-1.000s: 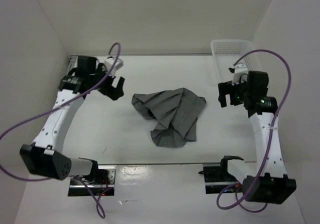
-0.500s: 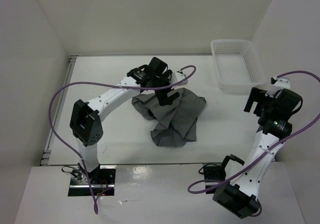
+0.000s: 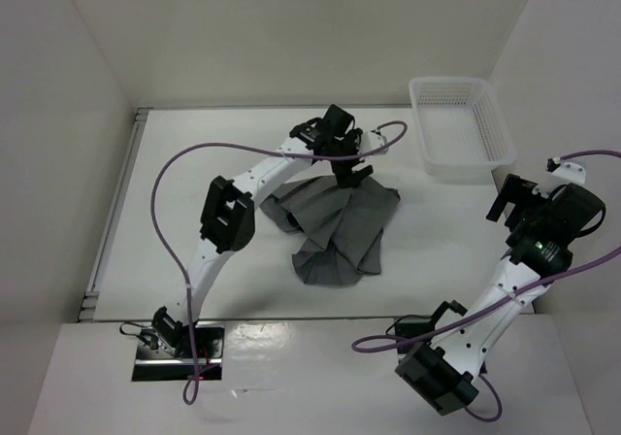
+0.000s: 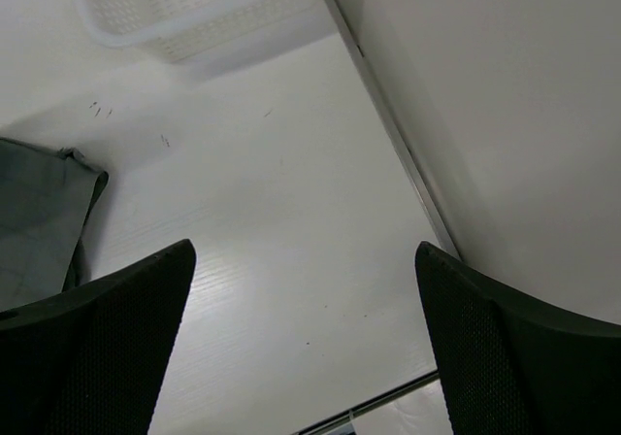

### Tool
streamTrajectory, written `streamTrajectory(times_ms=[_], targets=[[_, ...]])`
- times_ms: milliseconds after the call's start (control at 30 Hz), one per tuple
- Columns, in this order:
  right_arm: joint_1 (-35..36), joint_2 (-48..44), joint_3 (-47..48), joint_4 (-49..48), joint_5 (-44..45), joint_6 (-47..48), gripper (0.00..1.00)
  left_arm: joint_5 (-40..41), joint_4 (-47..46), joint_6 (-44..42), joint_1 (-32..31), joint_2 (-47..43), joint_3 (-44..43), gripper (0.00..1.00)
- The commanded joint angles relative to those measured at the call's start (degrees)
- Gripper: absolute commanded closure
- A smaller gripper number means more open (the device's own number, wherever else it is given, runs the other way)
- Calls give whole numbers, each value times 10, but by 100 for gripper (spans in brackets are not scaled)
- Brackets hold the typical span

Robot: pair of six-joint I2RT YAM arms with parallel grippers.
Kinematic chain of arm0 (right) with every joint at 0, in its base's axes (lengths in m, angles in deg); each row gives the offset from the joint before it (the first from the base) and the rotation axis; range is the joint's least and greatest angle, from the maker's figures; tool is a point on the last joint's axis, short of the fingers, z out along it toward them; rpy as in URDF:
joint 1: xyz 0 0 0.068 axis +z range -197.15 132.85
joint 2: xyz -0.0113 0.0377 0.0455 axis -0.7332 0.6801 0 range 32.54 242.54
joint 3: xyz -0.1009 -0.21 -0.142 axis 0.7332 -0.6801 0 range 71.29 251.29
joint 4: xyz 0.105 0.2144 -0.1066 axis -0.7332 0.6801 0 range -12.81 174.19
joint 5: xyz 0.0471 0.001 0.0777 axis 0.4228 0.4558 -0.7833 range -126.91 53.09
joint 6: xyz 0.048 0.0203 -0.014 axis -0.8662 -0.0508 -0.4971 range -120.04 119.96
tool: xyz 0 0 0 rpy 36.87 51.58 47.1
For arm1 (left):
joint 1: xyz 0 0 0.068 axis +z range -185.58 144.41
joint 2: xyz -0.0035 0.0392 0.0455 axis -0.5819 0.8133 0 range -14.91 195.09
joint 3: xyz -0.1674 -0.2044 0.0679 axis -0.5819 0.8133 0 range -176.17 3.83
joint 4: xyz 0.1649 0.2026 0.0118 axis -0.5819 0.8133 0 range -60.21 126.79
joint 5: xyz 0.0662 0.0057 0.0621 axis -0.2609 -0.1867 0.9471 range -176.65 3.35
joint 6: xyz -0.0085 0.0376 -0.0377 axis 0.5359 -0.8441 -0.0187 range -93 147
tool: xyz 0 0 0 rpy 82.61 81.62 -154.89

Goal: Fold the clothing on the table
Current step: Flatten the skirt out

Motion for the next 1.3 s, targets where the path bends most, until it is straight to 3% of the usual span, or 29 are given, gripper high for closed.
streamTrajectory(times_ms=[0, 33, 67, 100, 167, 267, 333, 433, 633, 1000, 1067, 1100, 1167, 1200, 1233, 1267], targets=[[-16, 3, -1, -14, -23, -3, 2, -67, 79, 3, 21, 97, -204, 10], [-21, 3, 4, -14, -23, -3, 2, -72, 111, 3, 21, 132, -275, 10], [-26, 3, 4, -9, -29, 2, 2, -72, 190, 8, 21, 221, -472, 10], [-26, 3, 4, -9, -29, 2, 2, -72, 224, 13, 21, 262, -528, 10], [-33, 8, 4, -4, -29, 8, 2, -72, 178, -1, 14, 221, -420, 11], [-33, 8, 4, -4, -34, 8, 2, -87, 239, -6, 8, 280, -537, 15], [-38, 8, 4, -4, -34, 8, 2, -80, 239, -11, 8, 280, -499, 17], [-38, 8, 4, -4, -34, 8, 2, -86, 286, -17, 8, 308, -541, 17], [-38, 8, 4, -4, -44, 8, 2, -64, 303, -42, -2, 339, -538, 18], [-38, 13, 4, -4, -44, 8, 2, -14, 234, -32, -16, 344, -538, 27], [-38, 13, 4, -4, -44, 8, 2, -7, 234, -32, -16, 344, -538, 36], [-38, 13, 4, -4, -44, 8, 2, -7, 234, -32, -16, 352, -538, 53], [-38, 13, 4, -4, -44, 8, 2, 12, 251, -15, -16, 359, -538, 74], [-38, 13, 4, -4, -44, 8, 2, 21, 256, -6, -10, 367, -538, 94], [-38, 13, 4, -4, -44, 8, 2, 28, 256, 16, -3, 373, -538, 100], [-38, 13, 4, -4, -50, 8, 2, 28, 264, 29, 4, 373, -538, 100]])
